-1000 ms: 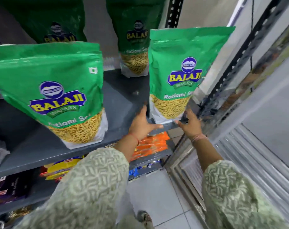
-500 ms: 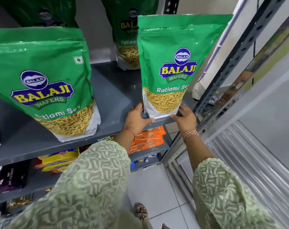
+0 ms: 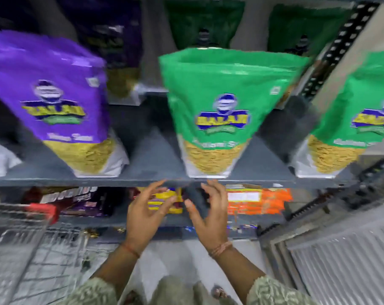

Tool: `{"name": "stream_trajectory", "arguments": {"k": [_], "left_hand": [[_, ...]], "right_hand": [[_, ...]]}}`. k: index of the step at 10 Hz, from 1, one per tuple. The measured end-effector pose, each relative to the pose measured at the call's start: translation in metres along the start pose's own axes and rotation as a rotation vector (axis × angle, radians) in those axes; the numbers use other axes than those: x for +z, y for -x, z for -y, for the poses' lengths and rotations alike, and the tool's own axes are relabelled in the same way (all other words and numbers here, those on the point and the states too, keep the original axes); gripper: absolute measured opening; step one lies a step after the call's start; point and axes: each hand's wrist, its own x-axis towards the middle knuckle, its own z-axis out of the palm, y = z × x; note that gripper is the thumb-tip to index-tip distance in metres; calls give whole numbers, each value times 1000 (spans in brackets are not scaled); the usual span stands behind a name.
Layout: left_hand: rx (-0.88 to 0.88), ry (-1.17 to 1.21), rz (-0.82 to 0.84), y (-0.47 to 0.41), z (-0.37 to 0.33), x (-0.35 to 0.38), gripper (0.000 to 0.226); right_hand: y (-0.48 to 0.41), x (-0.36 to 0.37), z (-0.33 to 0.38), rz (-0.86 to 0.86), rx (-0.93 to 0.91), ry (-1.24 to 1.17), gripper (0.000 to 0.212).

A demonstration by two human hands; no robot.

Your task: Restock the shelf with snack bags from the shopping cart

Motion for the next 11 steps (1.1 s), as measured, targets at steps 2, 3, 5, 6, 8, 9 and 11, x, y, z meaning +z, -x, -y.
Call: {"name": "stream_trajectory", "arguments": {"k": [2,3,5,6,8,9,11], "left_hand": [[-100,13,-364,-18,58,-181,32],[-129,9,-541,-33,73,-254,30],[-305,-147,-599,-89,112,-363,96],[-337,-228,-425,-109,128,-381,110],[-307,-260,-353,-116,145,-383,93],[-304,-271,-375,-112,148,-378,92],[-279,-366,-365,-108,129,-379,93]], "right_hand": [[29,153,78,370,-58,-132,38],[33,220,119,547,-33,-159,44],[-16,332,173,670,65,-38,73],[-46,365,183,719,126,-18,87],[-50,392,178,750,175,180,55],[-46,394,175,747,142,234,62],[-39,380,182,715,164,124,87]]}}
